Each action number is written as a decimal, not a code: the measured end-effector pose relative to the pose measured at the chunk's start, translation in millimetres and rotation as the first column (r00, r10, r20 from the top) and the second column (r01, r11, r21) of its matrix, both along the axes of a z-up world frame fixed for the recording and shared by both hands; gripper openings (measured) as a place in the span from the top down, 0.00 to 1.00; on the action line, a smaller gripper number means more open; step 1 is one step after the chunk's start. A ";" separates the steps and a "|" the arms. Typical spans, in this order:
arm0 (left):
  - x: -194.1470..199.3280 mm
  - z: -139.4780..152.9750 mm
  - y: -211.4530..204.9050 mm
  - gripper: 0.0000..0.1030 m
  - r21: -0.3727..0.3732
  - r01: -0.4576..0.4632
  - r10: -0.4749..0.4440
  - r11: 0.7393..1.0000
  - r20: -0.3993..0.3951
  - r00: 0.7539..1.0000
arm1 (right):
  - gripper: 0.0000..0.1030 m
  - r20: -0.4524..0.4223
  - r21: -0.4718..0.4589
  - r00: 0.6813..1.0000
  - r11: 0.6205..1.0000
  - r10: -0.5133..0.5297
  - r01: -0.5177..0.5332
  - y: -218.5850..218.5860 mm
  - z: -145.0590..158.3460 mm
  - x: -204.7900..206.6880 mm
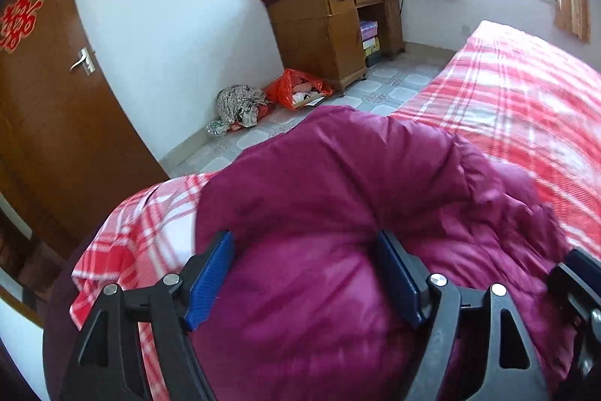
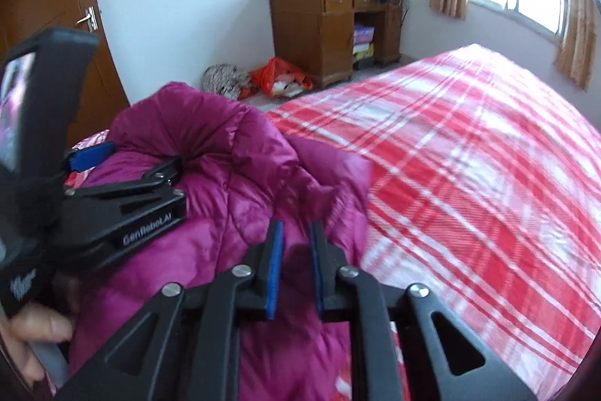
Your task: Fold large clothes
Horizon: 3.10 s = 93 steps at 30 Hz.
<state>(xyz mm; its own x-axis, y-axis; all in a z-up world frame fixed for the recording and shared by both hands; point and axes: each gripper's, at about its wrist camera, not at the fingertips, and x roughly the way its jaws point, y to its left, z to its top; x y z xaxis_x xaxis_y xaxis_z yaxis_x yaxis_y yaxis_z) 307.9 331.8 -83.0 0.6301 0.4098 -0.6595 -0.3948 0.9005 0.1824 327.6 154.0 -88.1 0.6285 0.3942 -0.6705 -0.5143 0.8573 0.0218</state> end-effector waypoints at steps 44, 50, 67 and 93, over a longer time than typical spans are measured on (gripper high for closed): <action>-241.2 -41.2 -88.5 0.24 -0.110 0.071 -0.097 0.991 -0.250 0.963 | 0.06 -0.071 -0.070 0.991 0.992 -0.112 0.107 -88.8 -1.3 -166.3; -260.5 -9.2 -108.3 0.24 -0.085 0.138 -0.148 0.987 -0.130 0.980 | 0.05 -0.098 -0.085 0.986 0.988 -0.138 0.130 -106.4 -2.6 -187.9; -310.9 89.8 -109.4 0.21 0.004 0.118 -0.115 0.993 0.246 0.962 | 0.00 0.188 0.092 0.962 0.978 -0.200 0.185 -121.3 84.6 -241.2; -335.0 109.5 -125.6 0.19 0.067 0.120 -0.136 0.990 0.340 0.931 | 0.00 0.292 0.204 0.927 0.962 -0.235 0.179 -134.9 103.2 -263.6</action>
<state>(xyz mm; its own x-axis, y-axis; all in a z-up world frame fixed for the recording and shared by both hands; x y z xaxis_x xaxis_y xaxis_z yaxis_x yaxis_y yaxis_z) -27.2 206.2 26.6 0.8638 0.3346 -0.3767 -0.3223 0.9416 0.0975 64.1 19.1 15.1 0.8741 0.3235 -0.3624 -0.3303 0.9428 0.0449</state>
